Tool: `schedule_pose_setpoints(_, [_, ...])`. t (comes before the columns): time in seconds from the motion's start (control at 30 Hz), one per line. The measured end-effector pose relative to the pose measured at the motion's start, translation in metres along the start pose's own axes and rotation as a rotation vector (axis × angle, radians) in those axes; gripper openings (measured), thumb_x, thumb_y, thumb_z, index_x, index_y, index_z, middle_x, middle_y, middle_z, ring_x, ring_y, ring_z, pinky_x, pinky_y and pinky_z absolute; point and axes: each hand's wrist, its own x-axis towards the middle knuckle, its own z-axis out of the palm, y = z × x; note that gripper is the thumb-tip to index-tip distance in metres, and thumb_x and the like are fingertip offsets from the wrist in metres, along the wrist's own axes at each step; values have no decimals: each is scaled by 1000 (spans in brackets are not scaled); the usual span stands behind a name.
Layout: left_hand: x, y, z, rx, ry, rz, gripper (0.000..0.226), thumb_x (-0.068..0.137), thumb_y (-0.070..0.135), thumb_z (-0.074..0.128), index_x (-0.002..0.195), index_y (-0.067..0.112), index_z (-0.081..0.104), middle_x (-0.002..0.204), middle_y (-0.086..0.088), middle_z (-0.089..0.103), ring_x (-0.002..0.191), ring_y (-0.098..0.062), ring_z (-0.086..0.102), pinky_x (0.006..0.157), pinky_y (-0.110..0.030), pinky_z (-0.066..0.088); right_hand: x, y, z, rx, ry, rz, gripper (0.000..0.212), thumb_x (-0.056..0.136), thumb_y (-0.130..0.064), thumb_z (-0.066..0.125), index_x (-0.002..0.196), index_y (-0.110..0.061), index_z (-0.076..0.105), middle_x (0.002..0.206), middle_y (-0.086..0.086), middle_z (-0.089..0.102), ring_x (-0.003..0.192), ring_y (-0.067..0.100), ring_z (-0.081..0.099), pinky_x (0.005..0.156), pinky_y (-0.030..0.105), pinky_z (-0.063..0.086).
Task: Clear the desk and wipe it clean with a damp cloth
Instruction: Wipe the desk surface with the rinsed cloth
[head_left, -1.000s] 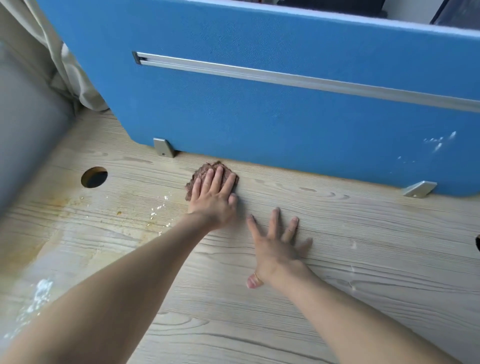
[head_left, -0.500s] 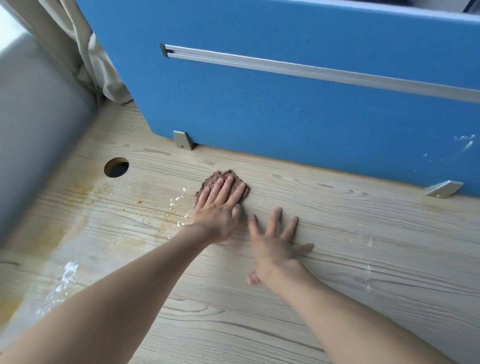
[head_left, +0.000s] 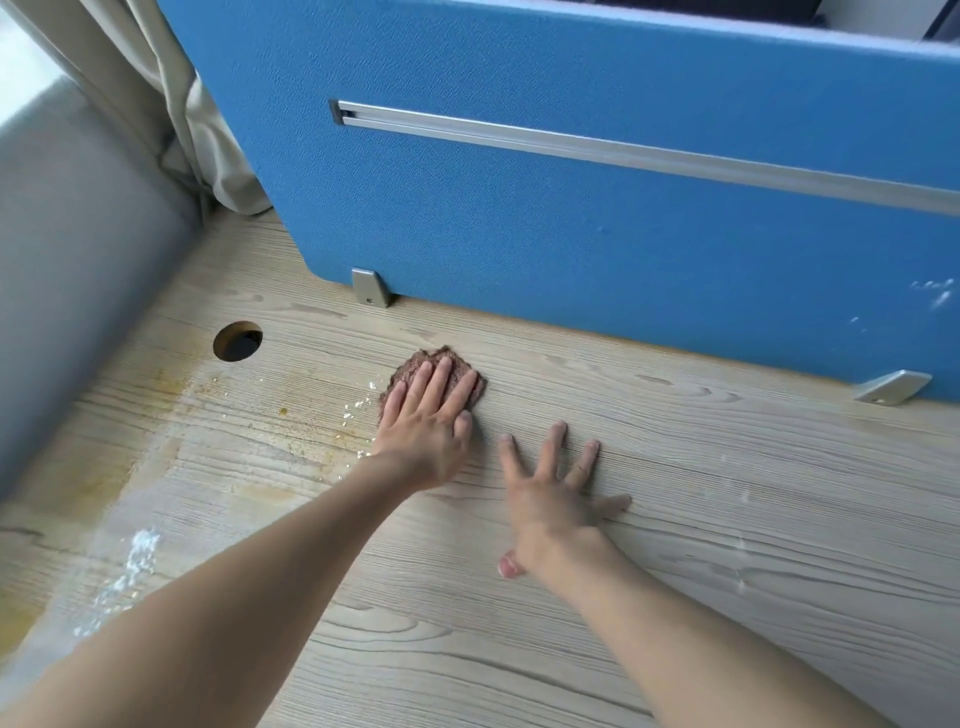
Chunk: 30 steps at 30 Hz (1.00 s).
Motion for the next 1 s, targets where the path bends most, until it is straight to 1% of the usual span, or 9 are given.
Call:
schedule_pose_setpoints(0.13, [7, 3, -4, -25, 8, -61, 58, 103, 43, 14, 156, 38, -9, 164, 7, -20, 150, -12, -20, 121, -38, -13, 0, 1, 2, -6, 6, 2, 139, 71, -40, 89, 151, -41, -25, 152, 18, -45, 140, 57, -28, 97, 87, 18])
schedule_pose_setpoints(0.27, [-22, 7, 7, -14, -26, -20, 58, 103, 44, 12, 156, 37, -14, 162, 7, -26, 148, -13, -25, 121, -39, -15, 0, 0, 0, 10, 0, 1, 139, 71, -38, 89, 151, -43, -25, 151, 17, -47, 140, 56, -29, 96, 87, 17])
schedule_pose_setpoints(0.37, [-21, -4, 3, -17, -51, 11, 56, 104, 42, 10, 156, 38, -12, 163, 9, -23, 149, -11, -23, 121, -37, -13, 0, -1, 1, 16, 0, 4, 140, 71, -38, 89, 150, -43, -26, 151, 17, -47, 140, 56, -30, 96, 87, 18])
schedule_pose_setpoints(0.47, [-10, -7, -1, -26, -37, -24, 57, 104, 41, 11, 156, 38, -12, 164, 7, -21, 150, -12, -21, 121, -37, -12, -1, -1, -1, 9, -7, 6, 140, 72, -38, 89, 150, -43, -27, 151, 17, -48, 140, 56, -30, 97, 87, 17])
schedule_pose_setpoints(0.57, [-19, 2, 4, -29, -29, -52, 58, 103, 44, 12, 155, 38, -13, 163, 6, -24, 149, -13, -23, 121, -40, -14, -2, 0, -1, 28, -5, 3, 140, 72, -37, 89, 150, -44, -26, 151, 15, -48, 140, 55, -31, 98, 87, 16])
schedule_pose_setpoints(0.67, [-39, 6, 9, -9, -49, -25, 58, 104, 43, 11, 155, 37, -15, 162, 6, -26, 149, -13, -25, 121, -40, -14, -2, 0, -1, 21, 6, 4, 140, 71, -37, 89, 150, -45, -26, 151, 16, -48, 140, 55, -31, 97, 87, 16])
schedule_pose_setpoints(0.77, [-37, -7, 5, 13, -67, 8, 56, 105, 42, 10, 155, 38, -15, 162, 8, -25, 149, -11, -23, 121, -37, -13, -1, -1, 0, 21, 3, 4, 140, 71, -37, 89, 150, -44, -27, 150, 17, -48, 140, 56, -31, 97, 87, 17])
schedule_pose_setpoints(0.9, [-19, -14, -3, 18, -49, -49, 57, 104, 44, 10, 155, 38, -14, 163, 6, -25, 149, -13, -22, 122, -39, -12, 0, 0, 1, 10, 17, 4, 141, 71, -38, 89, 150, -44, -26, 151, 17, -47, 140, 56, -30, 96, 87, 17])
schedule_pose_setpoints(1.0, [-41, -4, 5, 2, -56, -55, 60, 103, 48, 11, 155, 36, -16, 161, 4, -28, 148, -15, -26, 121, -42, -15, -2, -1, 2, 24, 20, -11, 140, 70, -37, 90, 150, -44, -25, 152, 16, -46, 140, 56, -30, 96, 88, 17])
